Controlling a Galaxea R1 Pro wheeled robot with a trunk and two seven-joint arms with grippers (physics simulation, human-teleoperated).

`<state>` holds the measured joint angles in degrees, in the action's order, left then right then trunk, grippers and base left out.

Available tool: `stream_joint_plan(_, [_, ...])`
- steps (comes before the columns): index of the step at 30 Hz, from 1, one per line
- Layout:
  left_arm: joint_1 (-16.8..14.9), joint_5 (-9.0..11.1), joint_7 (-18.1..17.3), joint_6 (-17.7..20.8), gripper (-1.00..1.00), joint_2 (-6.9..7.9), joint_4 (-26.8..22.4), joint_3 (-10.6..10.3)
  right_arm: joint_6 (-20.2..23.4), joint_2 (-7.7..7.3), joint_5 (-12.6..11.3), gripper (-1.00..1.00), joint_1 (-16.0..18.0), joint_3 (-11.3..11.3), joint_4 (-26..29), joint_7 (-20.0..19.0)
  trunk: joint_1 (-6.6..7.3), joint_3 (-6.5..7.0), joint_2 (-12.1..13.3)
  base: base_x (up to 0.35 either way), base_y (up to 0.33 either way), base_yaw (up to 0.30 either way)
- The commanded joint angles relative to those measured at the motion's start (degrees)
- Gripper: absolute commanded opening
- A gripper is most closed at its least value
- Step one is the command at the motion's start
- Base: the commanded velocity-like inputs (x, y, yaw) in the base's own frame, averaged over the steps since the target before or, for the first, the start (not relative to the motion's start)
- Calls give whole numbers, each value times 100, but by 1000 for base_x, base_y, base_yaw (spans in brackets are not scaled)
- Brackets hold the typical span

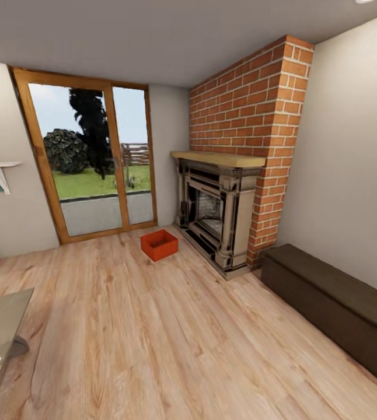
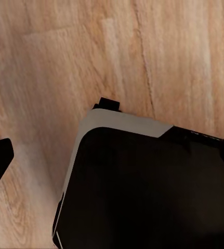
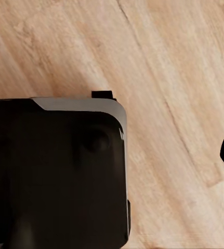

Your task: Move the two storage containers from the living room to the garage. In the garage, place one container on the floor and stack the other container on top of it (either order is fine).

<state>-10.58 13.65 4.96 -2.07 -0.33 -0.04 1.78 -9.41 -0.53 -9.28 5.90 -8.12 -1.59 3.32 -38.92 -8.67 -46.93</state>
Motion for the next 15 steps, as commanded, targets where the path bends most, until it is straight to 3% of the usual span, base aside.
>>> stream_joint_plan(1, [-6,15,13,-20,100,-2,5,16,-35,1,-56,100,7,-49,-17,5,-4,-8,-5,321,-65,265])
stream_joint_plan(6, [-6,15,13,-21,100,-2,5,16,-33,-6,-53,100,7,-49,-17,2,-4,-8,-5,321,-104,136])
stream_joint_plan(15, [-6,15,13,-22,100,-2,6,16,-28,-17,-40,100,7,-57,-17,-2,-4,-8,-5,320,-141,11])
